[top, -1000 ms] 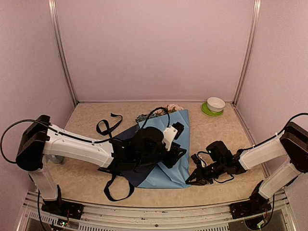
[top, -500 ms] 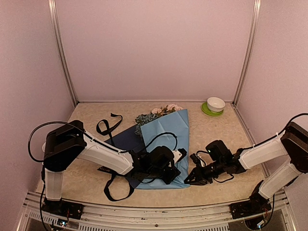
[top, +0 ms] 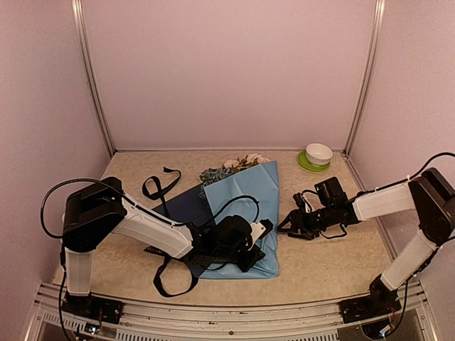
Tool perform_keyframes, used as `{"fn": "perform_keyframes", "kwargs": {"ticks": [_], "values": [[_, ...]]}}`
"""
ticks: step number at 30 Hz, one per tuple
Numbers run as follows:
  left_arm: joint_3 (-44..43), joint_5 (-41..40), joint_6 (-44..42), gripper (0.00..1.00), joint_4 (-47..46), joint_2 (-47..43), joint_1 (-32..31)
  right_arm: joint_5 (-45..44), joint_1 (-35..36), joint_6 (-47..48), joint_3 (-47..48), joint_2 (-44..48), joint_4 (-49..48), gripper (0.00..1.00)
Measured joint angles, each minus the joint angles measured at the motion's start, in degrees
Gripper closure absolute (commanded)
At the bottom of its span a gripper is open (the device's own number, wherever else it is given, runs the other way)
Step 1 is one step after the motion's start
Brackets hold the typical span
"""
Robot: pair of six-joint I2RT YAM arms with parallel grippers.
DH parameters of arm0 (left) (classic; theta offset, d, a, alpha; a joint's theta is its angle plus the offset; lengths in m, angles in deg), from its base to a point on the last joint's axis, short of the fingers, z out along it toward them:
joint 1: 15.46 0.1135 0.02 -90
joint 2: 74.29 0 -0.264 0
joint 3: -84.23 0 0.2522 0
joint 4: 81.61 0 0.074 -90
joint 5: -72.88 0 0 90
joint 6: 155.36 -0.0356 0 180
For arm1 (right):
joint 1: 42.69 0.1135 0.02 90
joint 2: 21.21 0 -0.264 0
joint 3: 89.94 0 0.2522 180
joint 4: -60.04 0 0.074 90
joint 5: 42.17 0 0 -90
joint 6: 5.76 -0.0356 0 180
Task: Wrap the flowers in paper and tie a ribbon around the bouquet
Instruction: Press the fold line of the 2/3-folded wrapping paper.
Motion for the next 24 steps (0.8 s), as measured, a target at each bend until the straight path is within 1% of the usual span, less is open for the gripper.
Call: {"fn": "perform_keyframes", "kwargs": {"ticks": [2, 4, 6, 8, 9, 13, 14, 15, 20, 24], "values": [[0.44, 0.02, -0.04, 0.74, -0.50, -0.17, 0.00, 1.22, -0.61, 1.75, 2.67, -4.68, -1.14, 0.45], [1.36, 0.09, -0.04, 0.74, -0.79, -0.76, 0.07, 3.45, -0.63, 2.62, 3.85, -8.07, -3.08, 0.45], [1.95, 0.31, -0.04, 0.74, -0.94, -1.16, 0.17, 5.33, -0.63, 2.78, 4.04, -9.27, -4.98, 0.46], [2.23, 0.61, -0.04, 0.73, -1.03, -1.36, 0.22, 7.19, -0.61, 2.62, 4.04, -10.21, -6.69, 0.51], [2.25, 0.74, -0.09, 0.73, -1.11, -1.36, 0.22, 8.20, -0.59, 2.34, 4.04, -10.69, -7.72, 0.56], [2.25, 1.05, -0.48, 0.73, -1.11, -1.36, 0.22, 11.23, -0.55, 0.59, 3.89, -12.79, -12.15, 0.89], [2.23, 1.09, -0.63, 0.73, -1.09, -1.36, 0.22, 11.45, -0.55, 0.35, 3.78, -13.09, -12.92, 0.96], [2.25, 1.16, -0.83, 0.73, -1.07, -1.36, 0.22, 11.45, -0.57, 0.13, 3.74, -13.25, -13.33, 1.00], [2.78, 1.86, -3.15, 0.75, -1.66, -1.36, 0.15, 11.80, -0.92, -0.13, 4.33, -13.97, -13.79, 1.00], [3.15, 2.84, -5.55, 0.76, -1.95, -1.36, 0.33, 12.26, -1.01, 0.55, 5.88, -14.43, -11.78, 1.00]]}}
